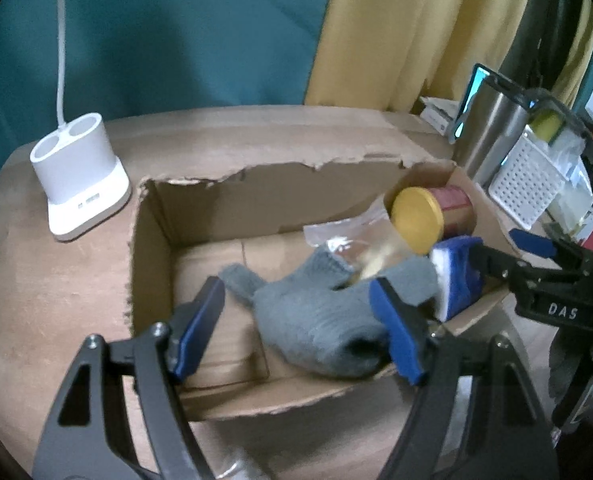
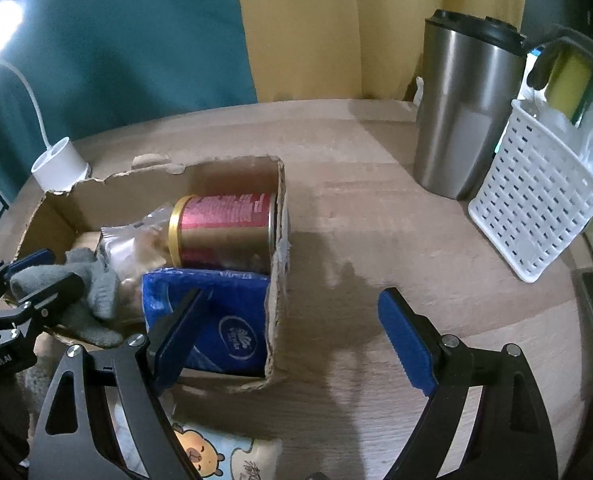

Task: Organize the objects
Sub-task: 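Release the tissue pack into the box with the right tool while the left tool drops the glove in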

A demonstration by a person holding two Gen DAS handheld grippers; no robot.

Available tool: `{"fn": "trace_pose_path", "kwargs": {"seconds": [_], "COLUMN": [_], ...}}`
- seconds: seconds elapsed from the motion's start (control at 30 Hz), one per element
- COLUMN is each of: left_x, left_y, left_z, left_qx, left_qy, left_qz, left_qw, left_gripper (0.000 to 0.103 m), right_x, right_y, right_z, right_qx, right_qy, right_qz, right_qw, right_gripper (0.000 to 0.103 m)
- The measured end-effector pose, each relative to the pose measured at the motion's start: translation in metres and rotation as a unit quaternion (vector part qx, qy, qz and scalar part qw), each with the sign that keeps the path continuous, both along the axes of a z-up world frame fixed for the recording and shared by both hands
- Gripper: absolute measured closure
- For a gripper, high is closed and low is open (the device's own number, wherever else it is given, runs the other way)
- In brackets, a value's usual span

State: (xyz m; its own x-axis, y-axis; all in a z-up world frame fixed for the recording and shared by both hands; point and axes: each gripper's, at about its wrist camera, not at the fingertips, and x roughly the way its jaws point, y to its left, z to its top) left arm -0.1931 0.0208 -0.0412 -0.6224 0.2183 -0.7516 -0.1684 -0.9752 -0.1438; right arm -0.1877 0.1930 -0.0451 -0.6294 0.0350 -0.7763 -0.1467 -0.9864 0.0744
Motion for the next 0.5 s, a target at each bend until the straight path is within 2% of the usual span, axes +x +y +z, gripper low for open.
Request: {"fn": "trace_pose_path", "kwargs": {"seconds": [0.5], "left_x": [0.039], "left_y": [-0.019], "left_z": [0.033], "left_qx": [0.014], "left_qy": [0.037], "left_qz": [0.023], "left_qw": [0.999], "left_gripper": [0.025], "right_x": [0.032], "right_y": [-0.011], "right_z": [0.025], "right_qx": [0.006], "right_qy": [0.03], "right_qz": [0.007], "right_qw": [1.0], "right_gripper": [0.014]}}
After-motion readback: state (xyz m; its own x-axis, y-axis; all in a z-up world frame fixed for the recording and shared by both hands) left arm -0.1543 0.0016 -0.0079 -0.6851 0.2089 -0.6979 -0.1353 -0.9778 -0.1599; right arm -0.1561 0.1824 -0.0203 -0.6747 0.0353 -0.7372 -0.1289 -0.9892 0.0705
